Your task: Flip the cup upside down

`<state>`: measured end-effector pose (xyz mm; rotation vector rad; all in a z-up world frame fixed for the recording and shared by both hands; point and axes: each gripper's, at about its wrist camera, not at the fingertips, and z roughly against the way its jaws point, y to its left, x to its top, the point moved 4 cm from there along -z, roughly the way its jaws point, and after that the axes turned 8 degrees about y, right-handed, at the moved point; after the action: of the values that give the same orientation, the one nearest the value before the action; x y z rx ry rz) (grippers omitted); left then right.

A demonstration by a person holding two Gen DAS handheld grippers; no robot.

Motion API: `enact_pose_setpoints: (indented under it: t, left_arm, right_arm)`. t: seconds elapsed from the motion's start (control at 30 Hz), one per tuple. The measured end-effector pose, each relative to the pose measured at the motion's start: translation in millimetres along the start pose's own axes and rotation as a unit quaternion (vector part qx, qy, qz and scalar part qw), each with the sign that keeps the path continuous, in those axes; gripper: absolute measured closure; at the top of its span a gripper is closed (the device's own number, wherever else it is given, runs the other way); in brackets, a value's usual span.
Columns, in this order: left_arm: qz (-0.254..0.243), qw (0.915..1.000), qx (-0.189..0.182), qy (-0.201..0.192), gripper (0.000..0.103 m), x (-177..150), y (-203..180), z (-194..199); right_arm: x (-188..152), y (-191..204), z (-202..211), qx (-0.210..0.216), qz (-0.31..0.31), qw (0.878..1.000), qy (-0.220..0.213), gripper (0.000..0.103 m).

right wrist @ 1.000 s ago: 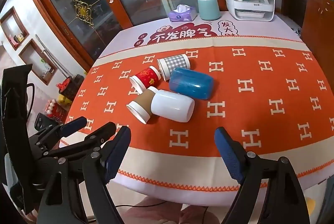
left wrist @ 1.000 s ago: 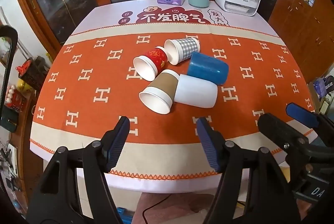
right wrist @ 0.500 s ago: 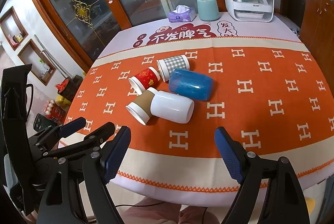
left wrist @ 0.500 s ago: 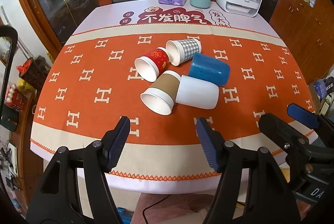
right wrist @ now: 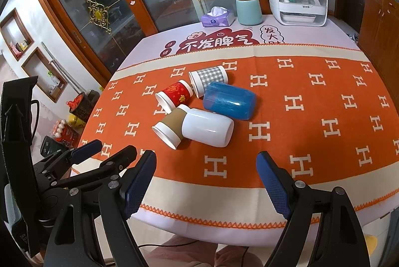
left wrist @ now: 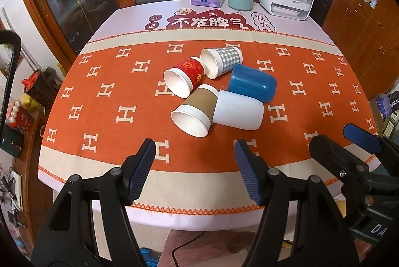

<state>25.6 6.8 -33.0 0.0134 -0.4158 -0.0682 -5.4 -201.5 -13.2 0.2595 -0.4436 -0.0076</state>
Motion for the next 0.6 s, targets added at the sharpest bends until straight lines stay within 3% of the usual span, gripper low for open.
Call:
enact_pose_setpoints:
  t: [0.6]
  left_arm:
    - [0.002,1.0,0.002,0.0,0.04,-3.4,5.3,0.9]
  right_arm:
    - [-4.6,5.4,-0.5,0.001,-0.001,1.0,0.003,0.019]
